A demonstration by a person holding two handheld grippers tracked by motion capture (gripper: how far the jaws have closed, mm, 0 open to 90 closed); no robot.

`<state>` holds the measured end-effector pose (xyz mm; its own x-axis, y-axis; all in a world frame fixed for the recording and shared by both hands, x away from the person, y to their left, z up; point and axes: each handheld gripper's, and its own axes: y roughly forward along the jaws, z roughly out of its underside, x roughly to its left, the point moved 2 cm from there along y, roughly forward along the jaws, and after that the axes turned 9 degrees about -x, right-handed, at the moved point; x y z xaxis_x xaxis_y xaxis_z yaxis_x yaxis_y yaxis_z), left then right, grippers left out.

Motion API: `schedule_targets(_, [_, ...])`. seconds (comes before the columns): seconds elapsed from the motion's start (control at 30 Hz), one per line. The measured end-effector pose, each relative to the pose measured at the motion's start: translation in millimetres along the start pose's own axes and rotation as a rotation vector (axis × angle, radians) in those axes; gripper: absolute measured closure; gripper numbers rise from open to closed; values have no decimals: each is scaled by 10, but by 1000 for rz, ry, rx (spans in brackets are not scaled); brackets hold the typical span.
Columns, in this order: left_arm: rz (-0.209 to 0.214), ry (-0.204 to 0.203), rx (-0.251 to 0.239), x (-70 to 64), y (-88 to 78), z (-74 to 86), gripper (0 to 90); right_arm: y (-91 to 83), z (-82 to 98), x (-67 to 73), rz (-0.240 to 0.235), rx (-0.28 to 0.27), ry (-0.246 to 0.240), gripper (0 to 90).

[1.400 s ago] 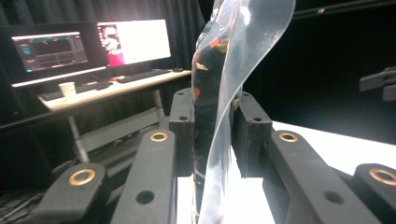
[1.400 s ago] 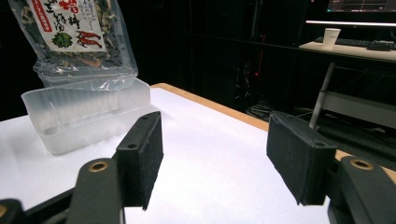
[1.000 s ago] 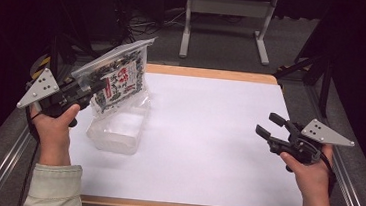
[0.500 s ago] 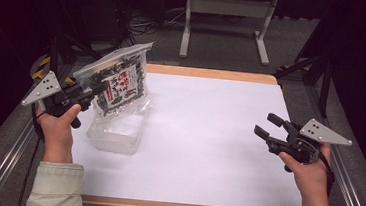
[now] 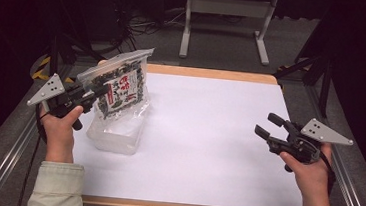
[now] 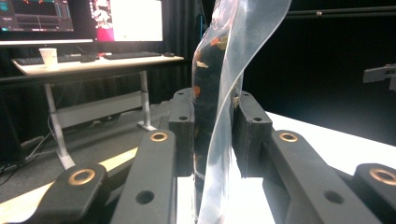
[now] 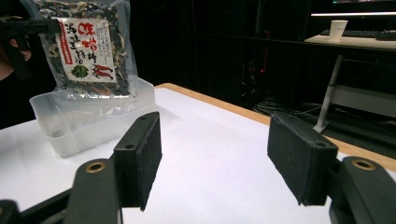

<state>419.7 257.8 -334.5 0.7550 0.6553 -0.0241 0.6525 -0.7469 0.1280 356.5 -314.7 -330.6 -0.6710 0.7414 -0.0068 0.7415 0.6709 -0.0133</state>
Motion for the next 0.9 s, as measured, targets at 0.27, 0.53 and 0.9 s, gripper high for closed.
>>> schedule_targets(0.27, [-5,-5,17,23,-6,67,722,29,27,-18,-9,7,12,355])
schedule_targets(0.53, [-13,-30,57,85,-23,192,720,53,26,-21,-14,4,17,349])
schedule_targets(0.9, [-31,-71,70,126,-21,301,718,92,42,-32,-21,5,27,341])
